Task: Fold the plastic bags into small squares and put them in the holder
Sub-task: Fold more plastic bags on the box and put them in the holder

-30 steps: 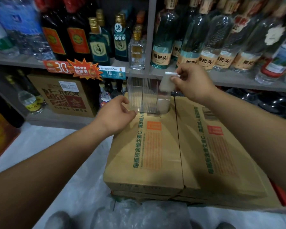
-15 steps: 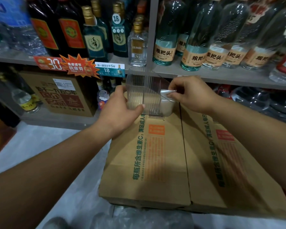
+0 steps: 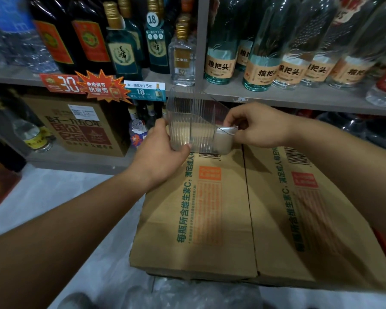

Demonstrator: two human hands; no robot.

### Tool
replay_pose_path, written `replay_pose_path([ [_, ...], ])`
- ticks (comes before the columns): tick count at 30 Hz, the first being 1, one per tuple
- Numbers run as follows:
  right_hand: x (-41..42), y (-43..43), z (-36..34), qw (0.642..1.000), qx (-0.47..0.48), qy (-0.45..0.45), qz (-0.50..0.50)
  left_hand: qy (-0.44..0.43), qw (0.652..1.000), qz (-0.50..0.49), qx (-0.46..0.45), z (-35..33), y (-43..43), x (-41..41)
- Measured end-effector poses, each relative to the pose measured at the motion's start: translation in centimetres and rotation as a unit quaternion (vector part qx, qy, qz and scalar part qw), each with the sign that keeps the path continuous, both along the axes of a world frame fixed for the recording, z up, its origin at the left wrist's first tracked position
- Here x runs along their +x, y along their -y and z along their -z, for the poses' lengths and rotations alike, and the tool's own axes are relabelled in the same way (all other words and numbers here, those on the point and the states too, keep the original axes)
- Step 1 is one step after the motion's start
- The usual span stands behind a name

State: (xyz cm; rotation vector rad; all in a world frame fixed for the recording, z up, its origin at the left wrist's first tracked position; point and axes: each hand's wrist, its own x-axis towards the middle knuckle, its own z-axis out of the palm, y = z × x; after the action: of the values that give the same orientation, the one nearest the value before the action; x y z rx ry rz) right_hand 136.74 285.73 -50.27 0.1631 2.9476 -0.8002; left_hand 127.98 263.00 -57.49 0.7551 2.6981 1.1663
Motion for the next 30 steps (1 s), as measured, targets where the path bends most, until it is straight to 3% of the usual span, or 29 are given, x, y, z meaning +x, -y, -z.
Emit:
replay_pose_path([
  [9, 1.3, 1.8, 2.1, 0.991, 0.126, -0.034, -0.008, 0.017, 1.0, -0.001, -0.008, 0.5, 0.1, -0.2],
  [20, 6.7, 3.1, 1.7, 0.976, 0.083, -0.182, 0.089, -0.024, 0.999, -0.003, -0.023, -2.1, 3.5, 3.7],
  [23, 11.6, 5.5, 1.5, 0.978, 0.049, -0.188, 0.082, -0.059, 0.996, 0.063, 0.005, -3.1, 6.1, 7.8],
  [26, 17.5, 8.5, 1.8, 0.989, -0.018, -0.144, 0.042, -0.097, 0.977, 0.188, 0.02, -3.1, 9.3, 13.5],
  [28, 21.2, 10.2, 3.5, 0.994, -0.039, -0.099, -0.007, -0.109, 0.952, 0.287, -0.015, -1.7, 11.4, 17.0],
  [30, 24.2, 11.5, 6.8, 0.999, -0.038, -0.012, -0.032, -0.096, 0.928, 0.344, -0.108, 1.4, 12.9, 19.6],
])
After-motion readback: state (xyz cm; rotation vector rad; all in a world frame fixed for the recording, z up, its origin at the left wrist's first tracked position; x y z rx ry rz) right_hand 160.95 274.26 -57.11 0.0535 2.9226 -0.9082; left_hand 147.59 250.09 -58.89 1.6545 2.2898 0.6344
